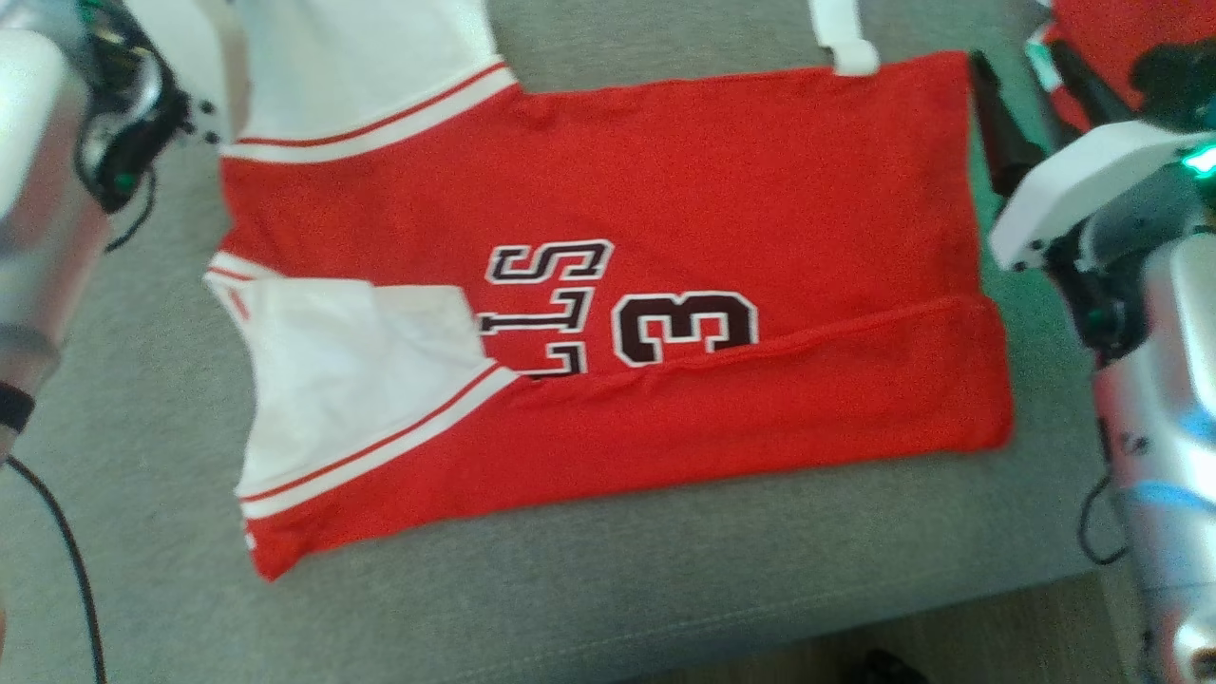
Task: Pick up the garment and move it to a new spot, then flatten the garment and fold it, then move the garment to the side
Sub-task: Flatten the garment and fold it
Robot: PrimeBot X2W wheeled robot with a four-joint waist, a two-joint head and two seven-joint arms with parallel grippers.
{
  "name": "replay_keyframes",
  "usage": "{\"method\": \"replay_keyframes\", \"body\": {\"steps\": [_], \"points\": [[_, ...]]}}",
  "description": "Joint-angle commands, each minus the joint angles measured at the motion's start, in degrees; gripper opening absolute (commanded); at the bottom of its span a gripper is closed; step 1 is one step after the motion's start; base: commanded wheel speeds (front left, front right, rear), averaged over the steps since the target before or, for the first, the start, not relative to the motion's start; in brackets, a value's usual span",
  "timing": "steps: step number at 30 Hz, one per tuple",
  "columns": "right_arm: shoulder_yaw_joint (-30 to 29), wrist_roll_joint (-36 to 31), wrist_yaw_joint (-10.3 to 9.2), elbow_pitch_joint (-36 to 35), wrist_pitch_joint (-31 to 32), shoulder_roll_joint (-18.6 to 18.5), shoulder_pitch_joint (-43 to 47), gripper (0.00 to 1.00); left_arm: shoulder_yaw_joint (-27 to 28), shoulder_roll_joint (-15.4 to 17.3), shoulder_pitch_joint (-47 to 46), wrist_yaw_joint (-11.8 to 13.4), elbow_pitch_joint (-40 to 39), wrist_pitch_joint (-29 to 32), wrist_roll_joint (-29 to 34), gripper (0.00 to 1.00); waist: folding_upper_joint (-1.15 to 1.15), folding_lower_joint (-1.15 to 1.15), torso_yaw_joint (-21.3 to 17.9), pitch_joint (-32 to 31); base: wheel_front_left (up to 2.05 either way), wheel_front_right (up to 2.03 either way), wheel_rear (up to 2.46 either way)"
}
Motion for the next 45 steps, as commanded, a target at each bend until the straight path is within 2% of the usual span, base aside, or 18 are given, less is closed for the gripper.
{"method": "replay_keyframes", "body": {"steps": [1, 6, 7, 12, 18, 22, 23, 24, 29, 35, 45], "points": [[1.0, 0.9, -0.05, -0.4, 0.8, -1.7, -2.4, 1.0, 1.1, 2.3, -1.6, 0.1, -2.6, -1.0, 0.2, 0.0, 0.0, 0.0, 2.7, -0.7, 0.0, 0.0, 0.0], [3.3, 3.0, -0.05, 6.8, 4.3, -6.5, -5.5, 1.0, -0.3, 2.9, 0.2, 0.1, -8.8, -2.4, 0.1, 0.0, 0.0, 0.0, 6.4, -0.8, 0.0, 0.0, 0.0], [3.3, 3.0, -0.05, 6.8, 4.3, -6.5, -5.5, 1.0, -0.3, 2.9, 0.2, 0.1, -8.8, -2.4, 0.1, 0.0, 0.0, 0.0, 6.4, -0.8, 0.0, 0.0, 0.0], [8.1, 6.1, -0.05, 12.4, 7.1, -10.5, -7.9, 1.0, -1.2, 3.2, 2.3, 1.0, -14.1, -2.4, 0.3, 0.0, 0.0, 0.0, 9.0, -0.7, 0.0, 0.0, 0.0], [14.5, 8.4, -0.05, 17.1, 9.4, -13.9, -10.4, 1.0, -1.9, 3.8, 4.0, 2.3, -18.5, -1.3, 0.2, 0.0, 0.0, 0.0, 10.2, -0.7, 0.0, 0.0, 0.0], [16.7, 10.0, -0.05, 19.8, 9.7, -14.5, -11.9, 1.0, -2.0, 4.6, 4.5, 2.9, -20.1, -0.7, 0.1, 0.0, 0.0, 0.0, 10.2, -0.5, 0.0, 0.0, 0.0], [17.3, 10.3, -0.05, 20.5, 9.8, -14.6, -12.3, 0.58, -2.0, 4.8, 4.5, 3.0, -20.3, -0.6, 0.0, 0.0, 0.0, 0.0, 10.1, -0.5, 0.0, 0.0, 0.0], [17.8, 10.7, -0.05, 21.0, 9.8, -14.7, -12.6, 0.0, -2.0, 5.1, 4.6, 3.2, -20.5, -0.5, -0.1, 0.0, 0.0, 0.0, 10.0, -0.4, 0.0, 0.0, 0.0], [19.9, 12.7, -0.05, 22.0, 7.7, -15.2, -14.6, 0.0, -1.4, 6.1, 4.4, 4.2, -20.1, -0.8, -0.1, 0.0, 0.0, 0.0, 9.4, -0.2, 0.0, 0.0, 0.0], [20.5, 14.4, -0.05, 21.7, 0.0, -15.2, -18.3, 0.0, 0.4, 6.3, 2.8, 6.1, -17.5, -3.9, 0.4, 0.0, 0.0, 0.0, 8.5, -0.1, 0.0, 0.0, 0.0], [21.2, 16.0, -0.05, 22.8, -13.3, -14.4, -23.2, 0.0, 3.5, 3.7, -1.4, 8.9, -10.4, -13.1, 1.8, 0.0, 0.0, 0.0, 7.8, 0.0, 0.0, 0.0, 0.0]]}}
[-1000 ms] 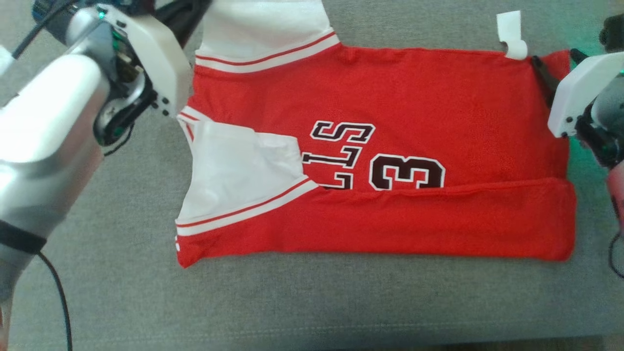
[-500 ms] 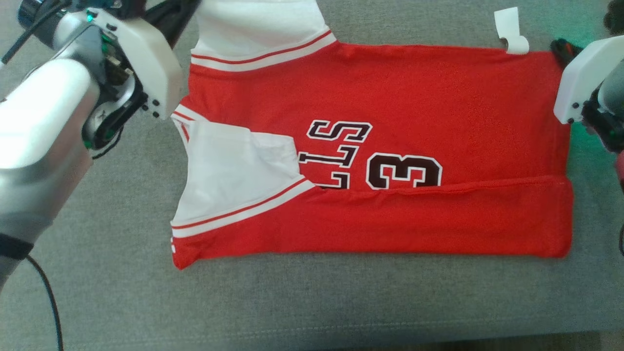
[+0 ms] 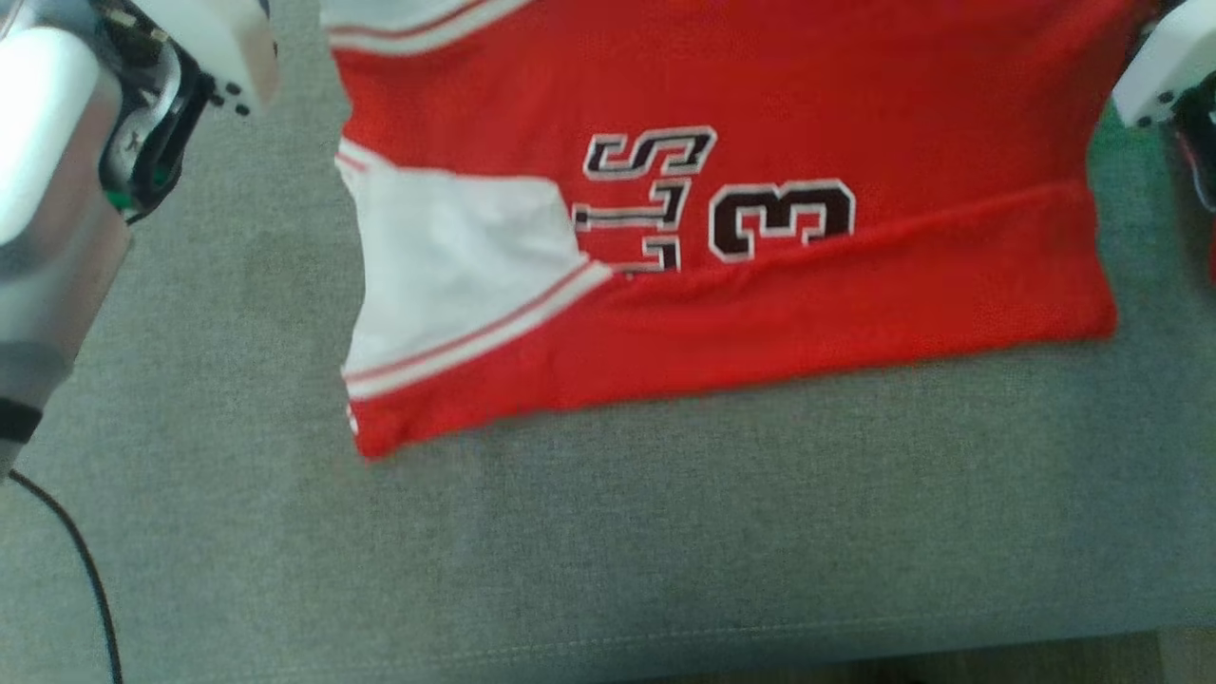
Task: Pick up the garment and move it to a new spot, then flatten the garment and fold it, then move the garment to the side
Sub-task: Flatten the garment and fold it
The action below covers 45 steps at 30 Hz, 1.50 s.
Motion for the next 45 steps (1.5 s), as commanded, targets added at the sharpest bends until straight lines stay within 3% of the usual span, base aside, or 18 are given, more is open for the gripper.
{"method": "replay_keyframes", "body": {"steps": [1, 8, 13, 19, 33, 45], "points": [[0.2, 0.6, -0.05, -0.7, -2.0, -0.2, -1.4, 0.0, 2.9, 1.9, -3.4, 0.5, 0.4, -1.4, 0.7, 0.0, 0.0, 0.0, 0.0, -0.1, 0.0, 0.0, 0.0], [2.9, 4.1, -0.05, 0.0, -5.4, -0.3, 0.1, 0.0, 2.1, 0.9, -2.3, -0.9, 2.4, -4.2, 0.9, 0.0, 0.0, 0.0, 0.3, -1.9, 0.0, 0.0, 0.0], [6.6, 8.3, -0.05, -2.3, -5.1, -2.1, 4.0, 0.0, 1.1, 2.1, 0.8, -1.8, -0.2, -4.6, 0.6, 0.0, 0.0, 0.0, 0.7, -4.3, 0.0, 0.0, 0.0], [10.9, 14.0, -0.05, -5.9, -2.4, -7.2, 9.5, 0.0, -0.4, 5.2, 6.4, -2.0, -7.8, -2.1, -0.8, 0.0, 0.0, 0.0, 2.0, -7.3, 0.0, 0.0, 0.0], [21.8, 22.4, -0.05, -13.4, 7.2, -18.5, 19.8, 0.0, -6.1, 17.2, 22.6, -1.5, -30.3, 9.3, -6.8, 0.0, 0.0, 0.0, 4.2, -11.7, 0.0, 0.0, 0.0], [25.3, 28.8, -0.05, -17.2, 15.6, -21.6, 22.1, 0.0, -9.7, 19.7, 26.4, -2.2, -34.7, 15.3, -9.4, 0.0, 0.0, 0.0, 3.2, -13.4, 0.0, 0.0, 0.0]]}}
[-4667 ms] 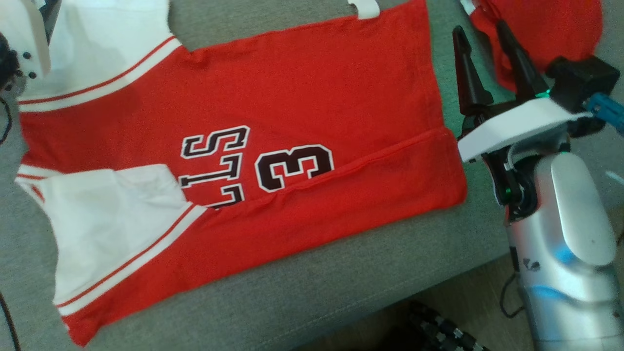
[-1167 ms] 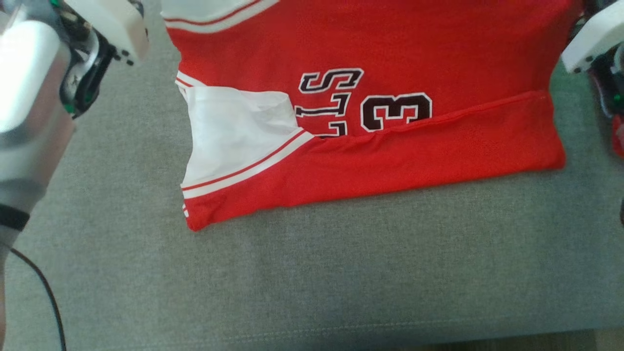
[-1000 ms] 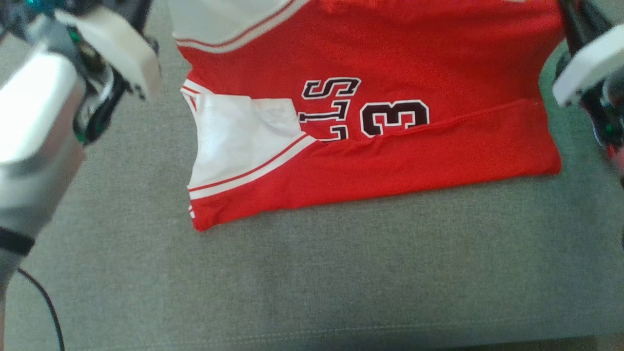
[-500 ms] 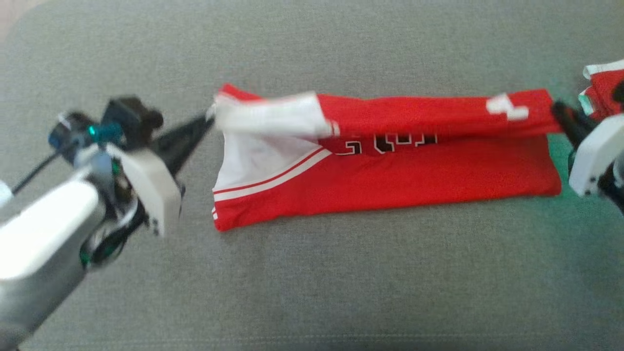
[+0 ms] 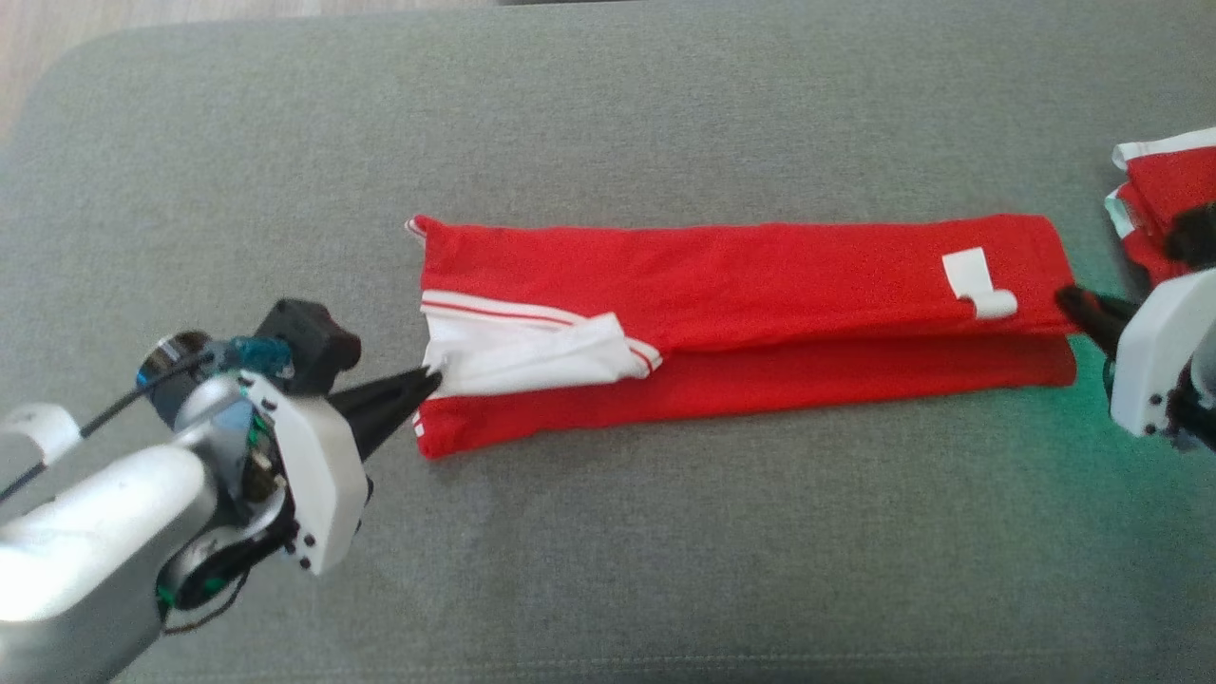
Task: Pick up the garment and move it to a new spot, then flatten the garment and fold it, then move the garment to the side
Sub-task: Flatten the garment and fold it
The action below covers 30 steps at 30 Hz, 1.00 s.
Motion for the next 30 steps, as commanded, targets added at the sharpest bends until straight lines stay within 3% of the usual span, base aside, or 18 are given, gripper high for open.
{"method": "replay_keyframes", "body": {"steps": [1, 8, 9, 10, 12, 18, 21, 25, 30], "points": [[0.4, 0.9, -0.05, -1.3, 1.0, -3.1, 1.6, 0.0, 2.4, 2.6, -1.1, 0.2, -1.0, 0.2, -0.2, 0.0, 0.0, 0.0, -0.4, -0.2, 0.0, 0.0, 0.0], [1.4, 1.5, -0.05, -2.4, 2.8, -3.5, 2.0, 0.0, 1.1, 1.6, 0.1, 0.4, 0.1, 0.8, -0.3, 0.0, 0.0, 0.0, -1.2, -0.3, 0.0, 0.0, 0.0], [1.5, 1.2, -0.05, -2.3, 2.8, -3.5, 2.0, 0.42, 0.9, 1.4, 0.3, 0.4, 0.4, 1.0, -0.5, 0.0, 0.0, 0.0, -1.2, -0.4, 0.0, 0.0, 0.0], [1.6, 1.2, -0.05, -1.9, 3.0, -3.3, 2.1, 1.0, 0.7, 1.3, 0.5, 0.5, 0.7, 1.2, -0.6, 0.22, 0.0, 0.0, -1.3, -0.5, 0.0, 0.0, 0.0], [1.8, 1.5, -0.05, -1.0, 4.6, -2.7, 2.6, 1.0, 0.6, 1.1, 0.8, 0.8, 1.1, 1.1, -0.6, 1.0, 0.0, 0.0, -1.5, -0.8, 0.0, 0.0, 0.0], [0.9, 3.2, -0.05, -0.4, 7.4, -2.5, 3.0, 1.0, 2.2, 1.0, 1.6, 3.7, 2.6, -1.8, -0.5, 1.0, 0.0, 0.0, -2.4, -2.6, 0.0, 0.0, 0.0], [-1.1, 3.3, -0.05, -0.6, 5.3, -2.4, 2.4, 1.0, 4.6, 0.9, 2.0, 6.5, 3.0, -5.2, -1.2, 1.0, 0.0, 0.0, -2.9, -3.5, 0.0, 0.0, 0.0], [-5.2, 2.2, -0.05, -1.3, -2.3, -0.4, 1.7, 1.0, 11.0, -1.0, 3.3, 12.2, 3.4, -14.0, -3.9, 1.0, 0.0, 0.0, -3.6, -4.5, 0.0, 0.0, 0.0], [-11.8, -0.2, -0.05, -1.3, -15.9, 5.4, 2.1, 1.0, 21.2, -6.0, 6.6, 18.6, 4.3, -22.6, -6.9, 1.0, 0.0, 0.0, -4.2, -5.4, 0.0, 0.0, 0.0]]}}
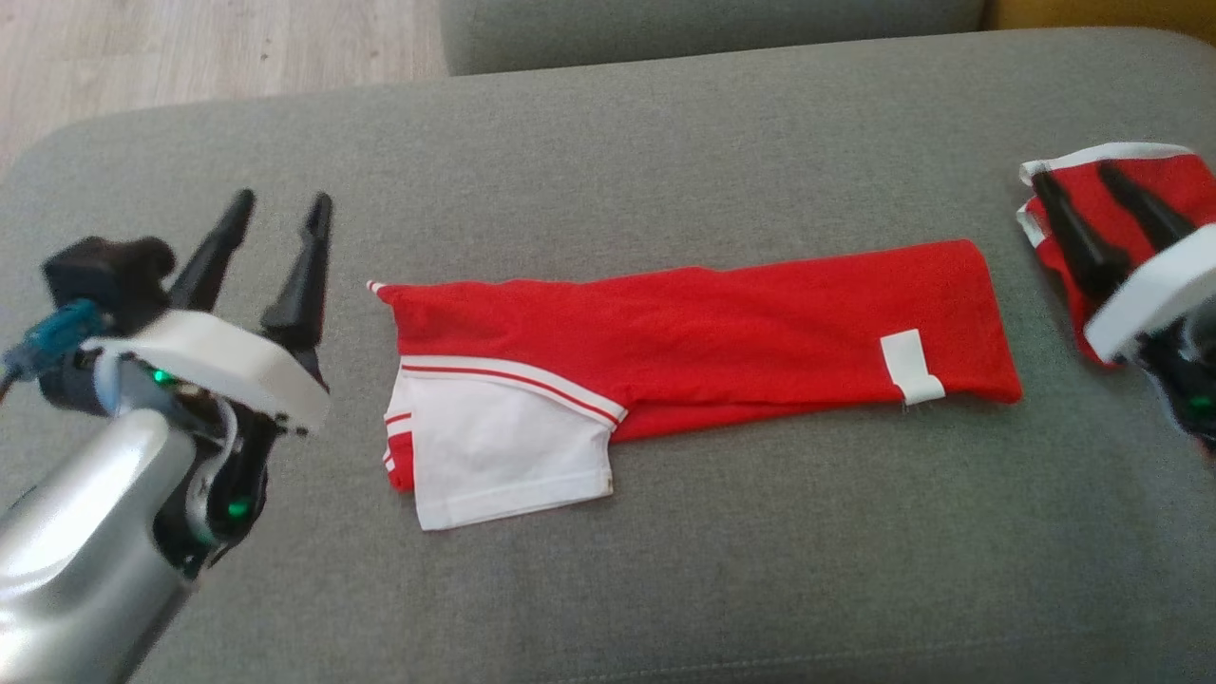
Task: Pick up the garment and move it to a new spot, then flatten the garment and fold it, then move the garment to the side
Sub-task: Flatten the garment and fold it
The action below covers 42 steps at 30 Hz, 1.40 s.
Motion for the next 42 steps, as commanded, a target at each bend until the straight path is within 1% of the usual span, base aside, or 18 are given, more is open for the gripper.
{"method": "replay_keyframes", "body": {"steps": [1, 2, 3, 4, 6, 9, 12, 13, 16, 19, 20, 21, 24, 28, 34, 39, 42], "points": [[-1.7, -0.8, -0.05, -1.1, -3.1, 0.4, 0.6, 1.0, 5.4, 0.8, -0.8, 1.1, -1.0, -0.6, 0.4, 1.0, 0.0, 0.0, -0.3, -0.3, 0.0, 0.0, 0.0], [-3.3, -1.6, -0.05, -0.9, -5.8, 2.0, 1.0, 1.0, 9.5, -1.3, 0.3, 2.0, -1.9, -0.7, 1.7, 1.0, 0.0, 0.0, -0.3, -0.5, 0.0, 0.0, 0.0], [-4.9, -2.4, -0.05, -0.6, -8.3, 3.7, 1.5, 1.0, 13.4, -3.5, 1.9, 2.4, -3.1, -0.7, 3.6, 1.0, 0.0, 0.0, -0.5, -0.6, 0.0, 0.0, 0.0], [-6.3, -3.4, -0.05, -0.4, -10.6, 5.6, 2.1, 1.0, 17.1, -5.8, 3.9, 2.3, -4.3, -0.7, 5.9, 1.0, 0.0, 0.0, -0.6, -0.8, 0.0, 0.0, 0.0], [-9.0, -6.1, -0.05, -0.2, -13.7, 9.4, 3.5, 1.0, 23.1, -10.6, 8.6, 1.2, -6.5, -0.7, 10.9, 1.0, 0.0, 0.0, -0.8, -1.1, 0.0, 0.0, 0.0], [-13.8, -11.8, -0.05, -0.3, -15.6, 14.7, 6.1, 1.0, 29.4, -17.2, 15.3, -1.5, -8.0, -0.7, 18.0, 1.0, 0.0, 0.0, -1.0, -1.4, 0.0, 0.0, 0.0], [-20.0, -18.5, -0.05, -1.8, -16.1, 20.2, 9.7, 1.0, 33.0, -22.5, 20.7, -5.1, -7.0, -0.7, 23.9, 1.0, 0.0, 0.0, -1.1, -1.7, 0.0, 0.0, 0.0], [-22.5, -21.3, -0.05, -3.0, -16.1, 21.9, 11.0, 1.0, 34.0, -24.0, 22.1, -6.3, -6.5, -0.7, 25.4, 1.0, 0.0, 0.0, -1.1, -1.7, 0.0, 0.0, 0.0], [-28.1, -29.7, -0.05, -6.8, -16.1, 26.8, 15.7, 1.0, 36.2, -26.9, 25.0, -10.1, -4.1, -0.7, 29.8, 1.0, 0.0, 0.0, -0.8, -1.6, 0.0, 0.0, 0.0], [-31.5, -35.3, -0.05, -9.6, -16.2, 30.8, 19.0, 1.0, 38.4, -29.0, 25.9, -13.4, -2.1, -0.7, 32.7, 1.0, 0.0, 0.0, -0.5, -1.2, 0.0, 0.0, 0.0], [-31.5, -35.3, -0.05, -9.6, -16.2, 30.8, 19.0, 1.0, 38.4, -29.0, 25.9, -13.4, -2.1, -0.7, 32.7, 1.0, 0.0, 0.0, -0.5, -1.2, 0.0, 0.0, 0.0], [-32.5, -37.9, -0.05, -10.5, -16.2, 32.1, 20.3, 1.0, 39.9, -30.3, 25.8, -15.1, -1.3, -0.7, 34.2, 1.0, 0.0, 0.0, -0.3, -0.9, 0.0, 0.0, 0.0], [-34.5, -40.6, -0.05, -10.5, -16.1, 33.0, 20.8, 1.0, 41.7, -31.6, 25.1, -17.2, -0.3, -0.7, 36.0, 1.0, 0.0, 0.0, 0.2, -0.2, 0.0, 0.0, 0.0], [-39.1, -43.9, -0.05, -7.5, -14.3, 33.7, 19.8, 1.0, 42.9, -33.0, 23.8, -19.3, 0.8, -0.7, 38.0, 1.0, 0.0, 0.0, 1.0, 1.0, 0.0, 0.0, 0.0], [-48.3, -48.9, -0.05, 0.1, -10.3, 34.4, 16.1, 1.0, 42.9, -34.3, 22.8, -21.1, 2.6, -0.8, 39.5, 1.0, 0.0, 0.0, 2.8, 2.6, 0.0, 0.0, 0.0], [-56.0, -53.7, -0.05, 6.6, -7.2, 34.7, 13.2, 1.0, 42.8, -34.6, 22.3, -21.9, 3.6, -0.8, 39.9, 1.0, 0.0, 0.0, 4.1, 3.4, 0.0, 0.0, 0.0], [-59.1, -55.9, -0.05, 9.8, -6.0, 34.9, 11.9, 1.0, 43.0, -34.7, 22.2, -22.1, 3.9, -0.8, 40.0, 1.0, 0.0, 0.0, 4.7, 3.7, 0.0, 0.0, 0.0]]}}
